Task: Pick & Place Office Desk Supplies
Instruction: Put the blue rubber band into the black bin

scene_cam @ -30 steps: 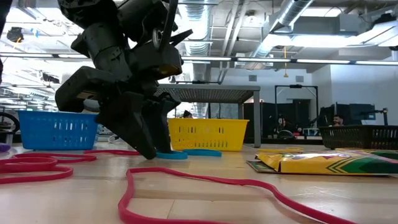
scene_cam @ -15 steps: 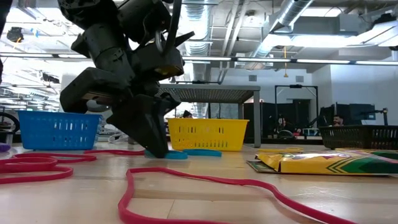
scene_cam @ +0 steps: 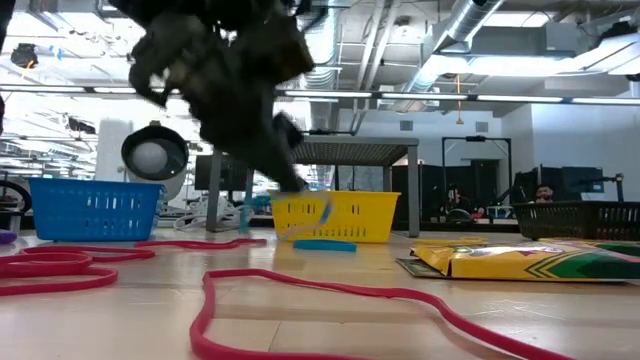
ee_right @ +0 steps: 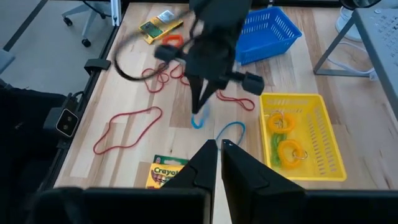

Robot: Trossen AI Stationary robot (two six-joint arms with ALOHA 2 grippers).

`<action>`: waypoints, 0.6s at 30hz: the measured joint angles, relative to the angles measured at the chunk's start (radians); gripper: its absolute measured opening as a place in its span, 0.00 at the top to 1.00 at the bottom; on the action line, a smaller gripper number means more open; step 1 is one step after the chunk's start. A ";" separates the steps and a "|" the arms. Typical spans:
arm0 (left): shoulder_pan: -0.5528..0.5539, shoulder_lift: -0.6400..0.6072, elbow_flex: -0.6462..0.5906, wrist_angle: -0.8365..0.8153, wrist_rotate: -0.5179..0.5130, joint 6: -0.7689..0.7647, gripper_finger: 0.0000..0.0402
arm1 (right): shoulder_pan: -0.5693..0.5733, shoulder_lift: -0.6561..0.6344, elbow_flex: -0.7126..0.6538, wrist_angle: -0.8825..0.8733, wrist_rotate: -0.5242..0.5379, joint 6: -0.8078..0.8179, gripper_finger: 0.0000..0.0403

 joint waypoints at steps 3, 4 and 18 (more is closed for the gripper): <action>0.000 -0.074 -0.002 0.005 0.002 -0.022 1.00 | 0.000 0.000 0.000 -0.003 0.000 0.000 0.95; 0.003 -0.101 -0.002 0.010 0.002 -0.027 1.00 | 0.000 0.000 0.000 -0.008 0.000 0.000 0.95; 0.084 -0.354 -0.002 0.070 0.085 -0.110 1.00 | -0.001 0.030 0.000 0.150 -0.003 -0.244 0.95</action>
